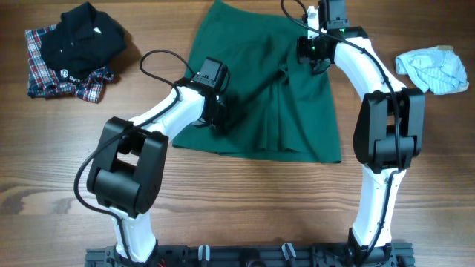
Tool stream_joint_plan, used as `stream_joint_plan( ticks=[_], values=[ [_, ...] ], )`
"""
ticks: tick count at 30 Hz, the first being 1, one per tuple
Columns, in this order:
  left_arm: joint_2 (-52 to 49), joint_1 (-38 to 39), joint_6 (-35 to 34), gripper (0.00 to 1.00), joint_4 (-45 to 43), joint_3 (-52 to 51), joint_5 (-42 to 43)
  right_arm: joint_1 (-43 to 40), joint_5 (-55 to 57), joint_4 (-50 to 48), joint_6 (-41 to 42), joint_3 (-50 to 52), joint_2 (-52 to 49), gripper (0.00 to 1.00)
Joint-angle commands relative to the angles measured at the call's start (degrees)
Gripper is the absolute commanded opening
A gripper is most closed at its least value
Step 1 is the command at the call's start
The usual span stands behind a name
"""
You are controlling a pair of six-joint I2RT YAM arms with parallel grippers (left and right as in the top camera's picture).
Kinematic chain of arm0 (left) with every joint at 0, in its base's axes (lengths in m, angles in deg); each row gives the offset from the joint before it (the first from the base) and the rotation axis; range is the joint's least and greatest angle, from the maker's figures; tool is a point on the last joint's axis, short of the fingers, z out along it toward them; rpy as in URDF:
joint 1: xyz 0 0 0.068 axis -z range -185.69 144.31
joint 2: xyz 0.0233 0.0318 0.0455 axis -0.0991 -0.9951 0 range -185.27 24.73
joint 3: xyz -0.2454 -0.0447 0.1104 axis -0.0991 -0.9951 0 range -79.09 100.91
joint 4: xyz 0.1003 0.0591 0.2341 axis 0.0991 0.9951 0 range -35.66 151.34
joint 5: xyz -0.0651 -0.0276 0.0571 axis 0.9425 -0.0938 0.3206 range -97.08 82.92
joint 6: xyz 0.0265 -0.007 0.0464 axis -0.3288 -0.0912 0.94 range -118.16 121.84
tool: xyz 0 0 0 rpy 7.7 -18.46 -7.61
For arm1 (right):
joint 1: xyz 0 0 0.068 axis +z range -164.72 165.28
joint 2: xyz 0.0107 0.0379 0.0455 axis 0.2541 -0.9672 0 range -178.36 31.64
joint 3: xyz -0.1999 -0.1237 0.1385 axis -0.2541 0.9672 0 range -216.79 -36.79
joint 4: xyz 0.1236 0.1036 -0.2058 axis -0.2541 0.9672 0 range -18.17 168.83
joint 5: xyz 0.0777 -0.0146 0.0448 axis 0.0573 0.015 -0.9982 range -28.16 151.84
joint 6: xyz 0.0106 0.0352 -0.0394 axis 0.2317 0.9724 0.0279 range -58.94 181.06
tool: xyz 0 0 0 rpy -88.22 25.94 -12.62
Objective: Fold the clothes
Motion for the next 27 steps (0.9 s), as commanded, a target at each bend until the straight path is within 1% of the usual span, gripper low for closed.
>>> stream_joint_plan(
  ticks=[1, 4, 8, 13, 15, 18, 24, 27],
  values=[
    [-2.9, -0.6, -1.0, 0.04, -0.4, -0.3, -0.4, 0.0, 0.8, -0.3, 0.7, 0.0, -4.5, 0.06],
    [-2.9, -0.6, -1.0, 0.04, -0.4, -0.3, -0.4, 0.0, 1.0, -0.3, 0.7, 0.0, -6.1, 0.05],
    [-2.9, -0.8, -1.0, 0.04, -1.0, -0.3, -0.4, 0.0, 4.7, 0.1, 0.7, 0.0, -6.2, 0.05],
    [-2.9, -2.9, -1.0, 0.04, -3.7, -0.3, -1.1, -0.2, 8.6, 3.1, 3.5, 0.0, -6.2, 0.04],
    [-2.9, -5.0, -1.0, 0.04, -4.9, -0.3, -1.5, -0.2, 10.6, 5.2, 5.2, 0.0, -6.2, 0.04],
    [-2.9, -8.4, -0.7, 0.04, -7.3, -0.3, -3.2, -0.2, 11.0, 9.2, 8.1, 0.0, -6.2, 0.04],
    [-2.9, -14.1, -0.6, 0.04, -11.8, -0.3, -3.2, -0.2, 10.9, 18.4, 15.6, 0.0, -6.2, 0.04],
    [-2.9, -14.8, 2.3, 0.04, -13.9, -0.3, -3.0, -0.2, 9.0, 24.2, 17.8, 0.0, -6.2, 0.04]
  ],
)
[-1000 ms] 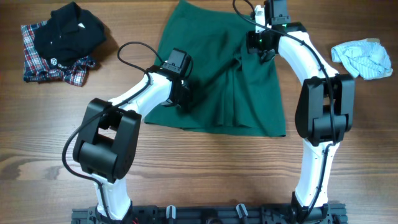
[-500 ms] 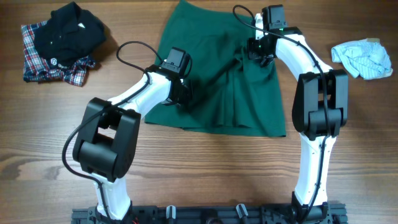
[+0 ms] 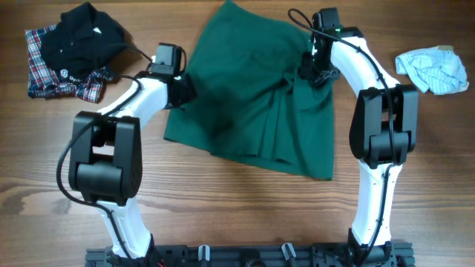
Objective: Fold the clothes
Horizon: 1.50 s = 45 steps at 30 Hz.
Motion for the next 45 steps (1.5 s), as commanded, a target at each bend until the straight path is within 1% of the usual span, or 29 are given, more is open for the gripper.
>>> stream_joint_plan(
  ticks=[1, 7, 11, 13, 16, 18, 20, 22, 23, 24, 25, 27, 28, 30, 33, 37, 45],
  values=[
    [-1.2, -0.4, 2.1, 0.04, -2.4, -0.4, -0.7, -0.4, -0.3, 7.3, 5.2, 2.5, -2.8, 0.04],
    [-1.2, -0.4, 2.1, 0.04, -8.9, -0.4, -0.7, -0.1, -9.2, 18.4, 7.1, 2.5, -2.8, 0.04],
    [-1.2, -0.4, 2.1, 0.04, -12.5, -0.4, -0.7, 1.7, -10.2, 25.2, 7.1, 2.6, -2.8, 0.04],
    [-1.0, -0.3, 3.7, 0.04, -13.2, -0.3, -0.5, 2.9, -8.9, 24.7, 7.3, 2.6, -2.5, 0.04],
    [1.0, 0.1, 3.9, 0.04, -12.3, -0.2, 1.2, 3.2, -4.9, 20.9, 9.9, 2.5, -0.4, 0.04],
    [3.8, 0.8, 5.1, 0.04, -10.0, -0.2, 1.4, 2.7, -3.9, 18.3, 10.1, 2.4, 2.4, 0.04],
    [7.1, 2.0, 5.0, 0.04, -5.8, -0.2, 1.9, 2.1, -1.2, 16.5, 10.1, 2.0, 5.2, 0.05],
    [10.5, 3.8, 4.6, 0.04, -1.2, -0.2, 4.3, 1.2, 2.3, 14.3, 9.9, 1.3, 8.8, 0.17],
    [11.8, 4.7, 4.1, 0.04, 1.1, -0.2, 5.6, 0.8, 2.8, 13.1, 8.7, 1.1, 10.3, 0.3],
    [13.3, 5.9, 2.1, 0.04, 4.0, -0.2, 6.6, 0.5, 2.7, 11.4, 6.7, 1.0, 12.0, 0.4],
    [14.6, 7.4, -0.8, 0.04, 7.4, -0.2, 7.9, 0.3, 2.7, 9.4, 5.3, 1.0, 13.8, 0.45],
    [14.8, 9.2, -5.6, 0.04, 11.3, -0.2, 9.4, 0.3, 1.5, 6.1, 2.3, 0.9, 15.4, 0.49],
    [14.5, 10.0, -8.1, 0.04, 13.6, -0.2, 9.3, 0.3, -0.2, 4.5, 0.7, 0.9, 15.7, 0.49],
    [13.2, 11.1, -8.8, 0.04, 16.6, -0.2, 9.2, 0.3, -3.3, 2.8, -0.6, 1.0, 15.6, 0.44],
    [11.1, 11.1, -10.4, 0.04, 18.6, -0.2, 9.3, 0.3, -3.5, 1.7, -0.3, 1.0, 15.6, 0.38],
    [8.7, 11.1, -10.5, 0.04, 20.0, -0.4, 9.3, 0.3, -3.5, 1.2, -0.3, 1.0, 15.6, 0.38],
    [2.0, 10.9, -10.4, 0.04, 19.6, -0.4, 8.9, 0.3, -3.5, 1.3, -0.3, 1.0, 15.6, 0.38]
  ],
)
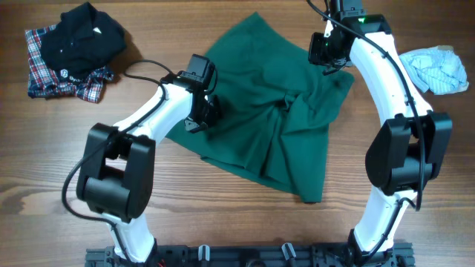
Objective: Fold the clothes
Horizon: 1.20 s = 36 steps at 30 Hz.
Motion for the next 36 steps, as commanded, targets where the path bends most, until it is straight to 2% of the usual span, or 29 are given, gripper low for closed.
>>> stream_joint_plan(
  ticks=[1, 10, 25, 28, 33, 36],
  values=[
    [-3.5, -0.2, -1.2, 0.04, -0.3, -0.3, 0.2, 0.2, -0.9, -0.1, -1.1, -0.6, -0.1, 0.38],
    [-5.6, -3.0, -1.1, 0.04, -3.4, -0.3, -3.5, 0.2, -0.9, 0.3, -1.2, -0.6, -0.1, 0.38],
    [-18.7, -14.9, 2.3, 0.04, -21.4, -0.3, -3.8, 0.2, -0.7, 1.9, -1.2, -0.6, -0.1, 0.38],
    [-18.7, -15.6, 5.3, 0.04, -24.1, -0.2, -3.9, 0.2, -0.7, 1.6, -1.2, -0.6, -0.1, 0.38],
    [-18.7, -15.6, 5.4, 0.04, -30.2, -0.3, -7.4, 0.2, -0.7, 1.4, -1.7, -0.6, -0.1, 0.37],
    [-18.7, -15.6, 11.2, 0.04, -37.3, -0.2, -11.1, 0.2, -0.7, 1.6, -3.2, -0.6, -0.1, 0.38]
  ],
)
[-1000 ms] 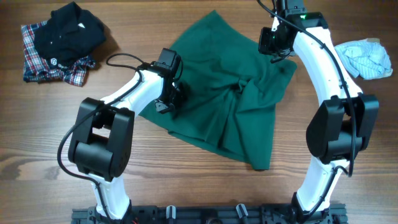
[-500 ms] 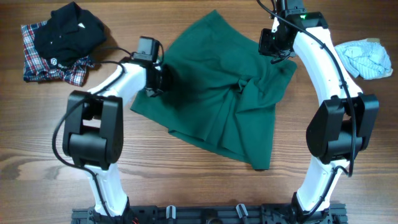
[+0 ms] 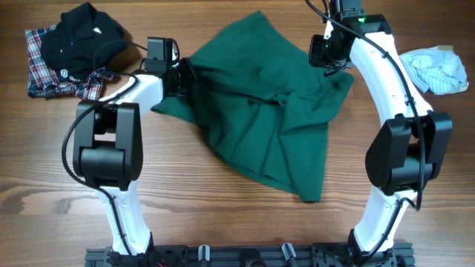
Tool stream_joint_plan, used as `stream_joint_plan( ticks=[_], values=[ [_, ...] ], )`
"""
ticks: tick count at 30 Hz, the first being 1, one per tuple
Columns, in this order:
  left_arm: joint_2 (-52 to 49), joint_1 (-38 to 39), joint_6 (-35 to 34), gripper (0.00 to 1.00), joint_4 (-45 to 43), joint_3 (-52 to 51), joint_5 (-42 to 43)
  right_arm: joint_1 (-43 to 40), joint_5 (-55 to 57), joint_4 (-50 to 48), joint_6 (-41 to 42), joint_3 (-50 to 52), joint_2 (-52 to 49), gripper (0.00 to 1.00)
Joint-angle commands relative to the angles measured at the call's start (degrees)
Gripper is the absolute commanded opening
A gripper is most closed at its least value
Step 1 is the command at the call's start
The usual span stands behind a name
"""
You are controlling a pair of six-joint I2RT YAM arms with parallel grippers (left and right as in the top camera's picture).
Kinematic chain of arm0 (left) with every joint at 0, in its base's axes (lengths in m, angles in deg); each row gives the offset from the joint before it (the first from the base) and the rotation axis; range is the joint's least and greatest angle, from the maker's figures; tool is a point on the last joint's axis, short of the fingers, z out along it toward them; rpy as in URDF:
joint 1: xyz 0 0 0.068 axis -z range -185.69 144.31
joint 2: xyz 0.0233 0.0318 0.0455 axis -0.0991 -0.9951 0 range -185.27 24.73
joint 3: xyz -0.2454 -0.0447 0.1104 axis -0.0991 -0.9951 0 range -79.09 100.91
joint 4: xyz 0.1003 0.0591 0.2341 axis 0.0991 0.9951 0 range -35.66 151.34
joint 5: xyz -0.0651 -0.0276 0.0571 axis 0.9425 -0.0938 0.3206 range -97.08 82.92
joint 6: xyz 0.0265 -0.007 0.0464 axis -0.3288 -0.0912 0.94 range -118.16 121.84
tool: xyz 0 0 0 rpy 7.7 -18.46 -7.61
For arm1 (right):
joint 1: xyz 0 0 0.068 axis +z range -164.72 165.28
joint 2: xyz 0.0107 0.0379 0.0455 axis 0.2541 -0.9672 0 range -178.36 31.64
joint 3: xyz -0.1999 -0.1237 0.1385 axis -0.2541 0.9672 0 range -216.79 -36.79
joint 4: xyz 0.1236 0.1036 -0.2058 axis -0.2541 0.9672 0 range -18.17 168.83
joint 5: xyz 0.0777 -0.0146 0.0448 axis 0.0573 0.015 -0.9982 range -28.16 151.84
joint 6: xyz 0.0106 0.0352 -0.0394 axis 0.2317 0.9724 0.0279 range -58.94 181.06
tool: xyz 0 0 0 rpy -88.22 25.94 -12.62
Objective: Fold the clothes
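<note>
A dark green garment lies rumpled and skewed across the middle of the wooden table, with folds running from its upper right toward the lower right corner. My left gripper is at the garment's left edge, shut on the cloth and drawing it out into a point. At the garment's bunched upper right edge is my right gripper, shut on the fabric there. The fingertips of both grippers are partly hidden by the wrists.
A black shirt lies on a plaid shirt at the back left corner, close to the left arm. A crumpled light blue cloth sits at the back right.
My left gripper has moved left and back from the garment's lower left part to its left edge. That edge is now pulled out leftward. The right gripper has stayed where it was.
First the garment lay fairly flat, with the left gripper on its lower left and the right on its upper right. Then the left was out at the left edge. Later the garment was rotated and bunched, and the right gripper had shifted right. Now the left edge is stretched outward.
</note>
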Motion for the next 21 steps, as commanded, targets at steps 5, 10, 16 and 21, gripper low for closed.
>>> stream_joint_plan(
  ticks=[5, 10, 16, 21],
  values=[
    [-6.4, -1.7, 11.6, 0.04, -7.9, -1.3, -18.8, 0.2, -0.7, 1.3, -1.9, -0.6, -0.1, 0.38],
    [-6.4, -4.5, 14.6, 0.06, -3.2, 8.0, -21.6, 0.3, -1.5, 2.4, -2.0, -0.6, -0.1, 0.39],
    [-5.1, -4.1, 14.6, 0.1, 21.7, 24.9, -12.1, 0.2, -2.0, 2.2, -5.8, -0.6, -0.1, 0.59],
    [4.0, 2.3, 11.6, 0.21, 33.6, 27.3, -6.2, -2.9, -1.7, 1.4, -8.7, -0.5, -0.1, 0.73]
  ],
)
